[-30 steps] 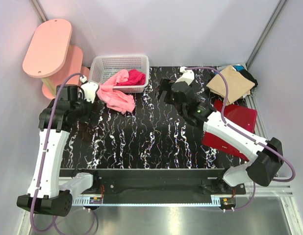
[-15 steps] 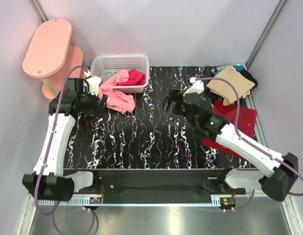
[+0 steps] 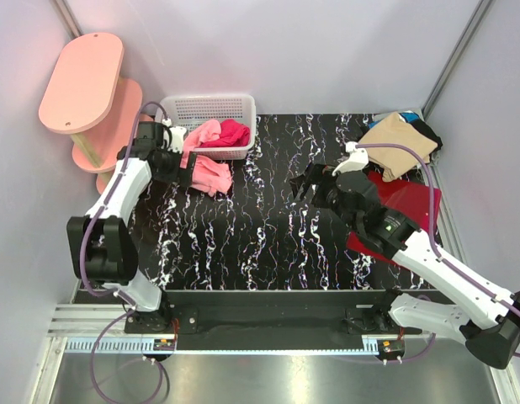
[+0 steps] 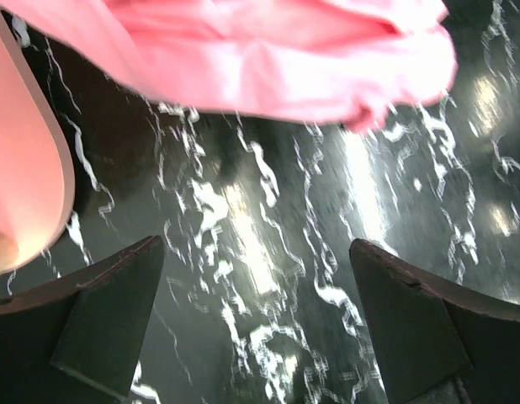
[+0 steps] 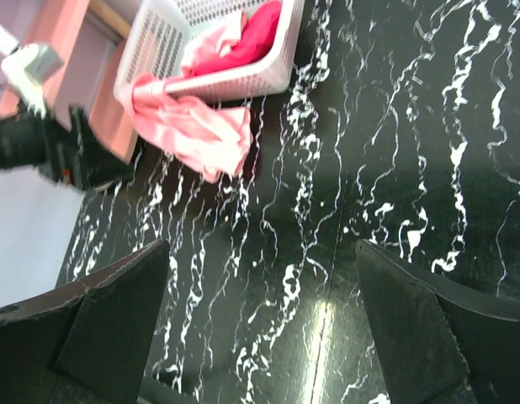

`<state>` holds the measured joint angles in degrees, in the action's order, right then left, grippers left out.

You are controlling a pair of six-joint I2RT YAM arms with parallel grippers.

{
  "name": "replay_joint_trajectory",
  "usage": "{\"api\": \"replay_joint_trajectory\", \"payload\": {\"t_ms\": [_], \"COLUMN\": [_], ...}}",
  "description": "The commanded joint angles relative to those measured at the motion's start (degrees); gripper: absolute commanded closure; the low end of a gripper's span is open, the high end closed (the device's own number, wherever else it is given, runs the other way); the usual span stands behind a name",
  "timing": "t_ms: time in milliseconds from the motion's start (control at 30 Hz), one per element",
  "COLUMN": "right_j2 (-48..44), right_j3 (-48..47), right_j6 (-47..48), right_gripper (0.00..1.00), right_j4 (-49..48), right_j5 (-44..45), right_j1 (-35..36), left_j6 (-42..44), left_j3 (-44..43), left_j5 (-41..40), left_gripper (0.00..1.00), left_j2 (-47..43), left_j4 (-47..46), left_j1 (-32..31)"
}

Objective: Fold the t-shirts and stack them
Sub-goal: Grab crumpled tshirt from bin with the left arm

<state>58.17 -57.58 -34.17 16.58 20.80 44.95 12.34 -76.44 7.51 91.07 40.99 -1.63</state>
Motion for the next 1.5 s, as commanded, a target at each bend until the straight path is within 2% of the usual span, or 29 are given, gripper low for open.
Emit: {"api": "replay_joint_trajectory", "payload": {"t_ms": [0, 367, 667, 767, 900, 1000, 1033, 1067, 1167, 1367, 1467], "right_j2": [-0.3, -0.6, -1.9, -2.0, -2.4, -3.1, -3.2, -3.2, -3.5, -4.0, -4.0], "right_j3": [0.2, 0.5, 1.4, 1.7, 1.9, 1.9, 1.9, 1.9, 1.9, 1.9, 2.0], "right_j6": [0.2, -0.6, 0.3, 0.2, 0.3, 0.4, 0.3, 0.4, 0.5, 0.8, 1.1], "right_gripper": [0.00, 0.00, 0.00, 0.00, 0.00, 0.00, 0.00, 0.00, 0.00, 0.00, 0.00], "right_j4": [0.3, 0.3, 0.6, 0.6, 0.8, 1.1, 1.1, 1.3, 1.4, 1.5, 1.6], "right_j5": [-2.2, -5.8, -5.7, -5.8, -5.9, -5.6, -5.4, -5.4, -5.3, -5.0, -4.6], "right_j1": [0.1, 0.1, 0.0, 0.1, 0.0, 0.1, 0.1, 0.1, 0.1, 0.0, 0.0], "left_j6": [-1.1, -2.5, -2.8, -2.3, -1.6, -1.7, -1.7, -1.8, -1.9, -1.6, -3.3], "left_j3": [-4.1, -11.8, -11.4, -11.4, -12.2, -13.1, -13.6, -13.6, -13.6, -12.4, -13.5], "left_j5": [-0.2, -1.7, -2.3, -3.2, -3.5, -3.4, -3.3, -3.3, -2.7, 0.4, 5.1], "left_gripper": [0.01, 0.01, 0.04, 0.09, 0.21, 0.36, 0.55, 0.68, 1.00, 1.00, 1.00], "left_j2": [4.2, 14.4, 16.5, 16.9, 18.5, 19.2, 19.4, 19.4, 18.7, 13.4, 9.6], "left_j4": [-6.7, -9.0, -10.1, -10.7, -10.8, -10.8, -10.8, -10.8, -10.7, -9.6, -7.3], "left_j1": [0.7, 1.2, 1.2, 1.3, 1.5, 1.5, 1.5, 1.6, 1.5, 1.5, 1.3]}}
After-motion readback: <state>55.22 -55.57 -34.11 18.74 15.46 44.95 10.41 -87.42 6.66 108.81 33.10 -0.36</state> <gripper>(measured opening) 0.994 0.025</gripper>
